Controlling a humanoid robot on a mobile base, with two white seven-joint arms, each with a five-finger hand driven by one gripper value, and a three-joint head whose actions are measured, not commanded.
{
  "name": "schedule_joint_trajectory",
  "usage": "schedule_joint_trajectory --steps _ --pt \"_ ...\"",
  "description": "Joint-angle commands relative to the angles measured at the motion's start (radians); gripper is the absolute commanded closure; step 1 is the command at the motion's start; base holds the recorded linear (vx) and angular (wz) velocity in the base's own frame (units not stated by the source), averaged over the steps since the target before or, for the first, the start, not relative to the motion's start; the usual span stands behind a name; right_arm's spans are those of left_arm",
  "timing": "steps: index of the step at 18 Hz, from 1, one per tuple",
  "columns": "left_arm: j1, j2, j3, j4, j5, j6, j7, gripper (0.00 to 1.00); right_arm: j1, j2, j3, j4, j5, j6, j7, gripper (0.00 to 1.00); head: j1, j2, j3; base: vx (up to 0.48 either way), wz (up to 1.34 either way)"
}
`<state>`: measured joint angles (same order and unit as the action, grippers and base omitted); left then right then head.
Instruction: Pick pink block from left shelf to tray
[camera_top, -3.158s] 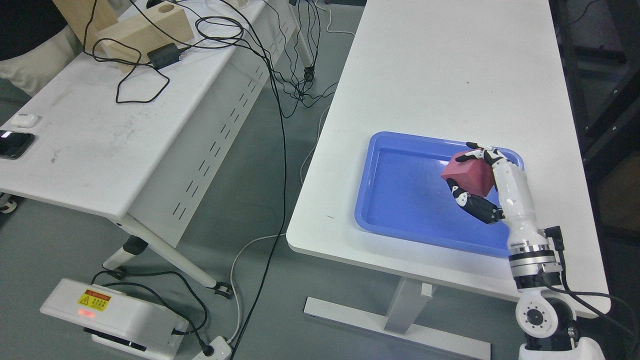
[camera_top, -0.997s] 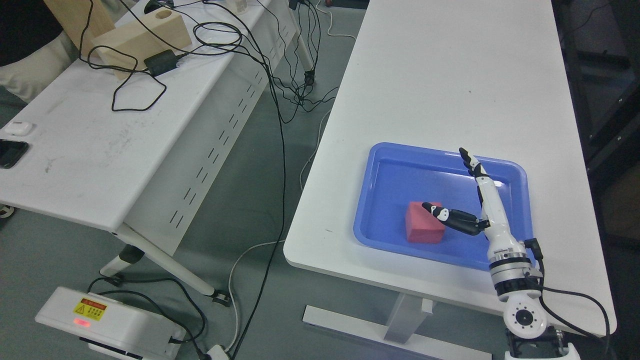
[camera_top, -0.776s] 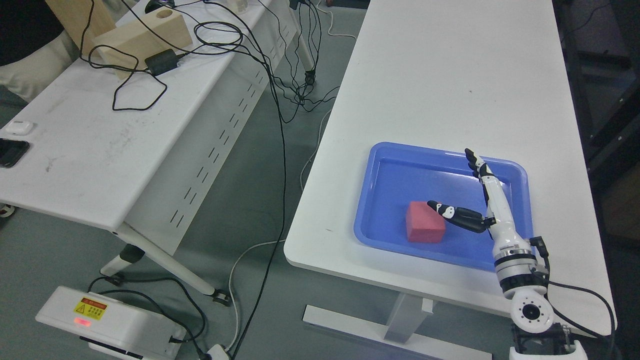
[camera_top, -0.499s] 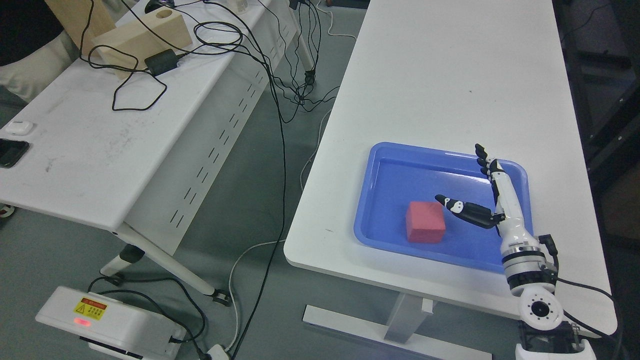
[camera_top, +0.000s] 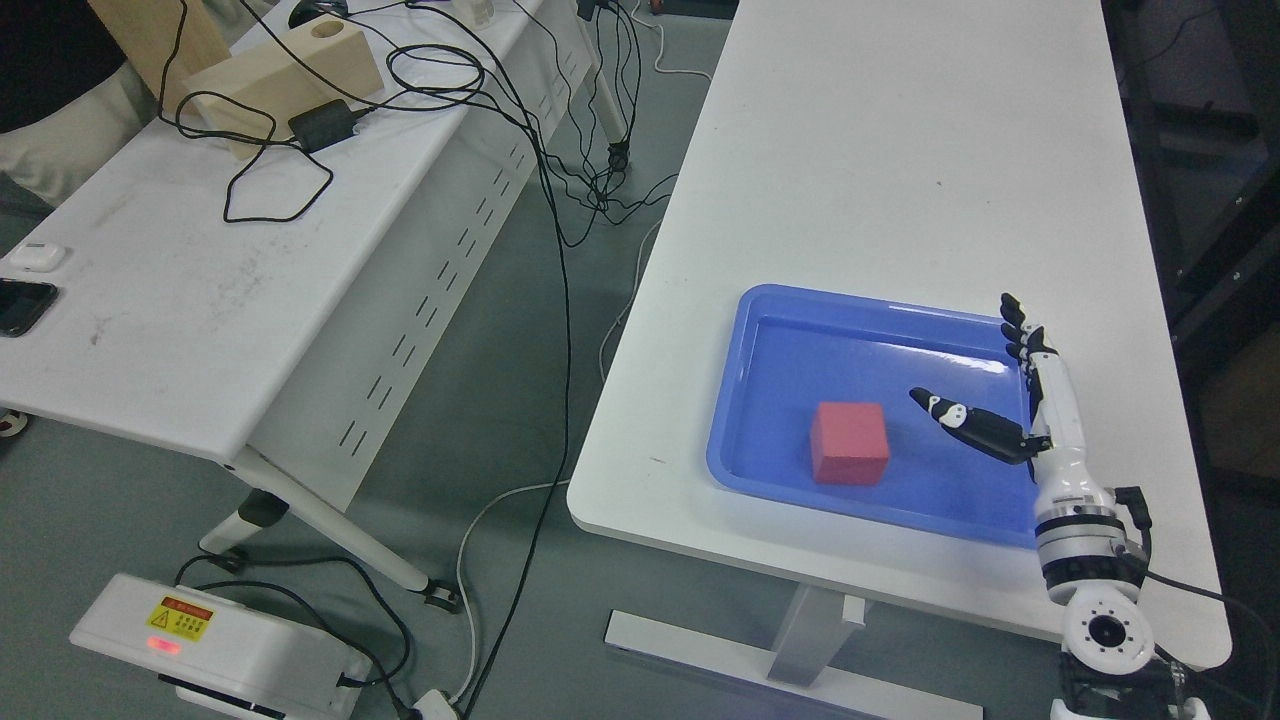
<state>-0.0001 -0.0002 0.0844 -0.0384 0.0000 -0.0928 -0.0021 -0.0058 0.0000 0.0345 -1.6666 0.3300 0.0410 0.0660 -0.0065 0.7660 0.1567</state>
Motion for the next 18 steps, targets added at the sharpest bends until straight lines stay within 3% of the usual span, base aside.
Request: schedule_joint_trajectory --steps 1,18 --pt "-0.012 0.018 0.000 0.000 -0.002 -0.001 0.001 0.00 -0.017 -0.017 -0.005 -0.007 -0.008 -0.001 0.000 0.00 0.0000 0.000 0.000 -0.033 0.00" --pt "-0.011 0.018 0.000 0.000 -0.002 -0.001 0.001 0.00 -0.019 -0.017 -0.004 -0.007 -0.009 -0.001 0.008 0.00 0.0000 0.000 0.000 -0.144 -0.01"
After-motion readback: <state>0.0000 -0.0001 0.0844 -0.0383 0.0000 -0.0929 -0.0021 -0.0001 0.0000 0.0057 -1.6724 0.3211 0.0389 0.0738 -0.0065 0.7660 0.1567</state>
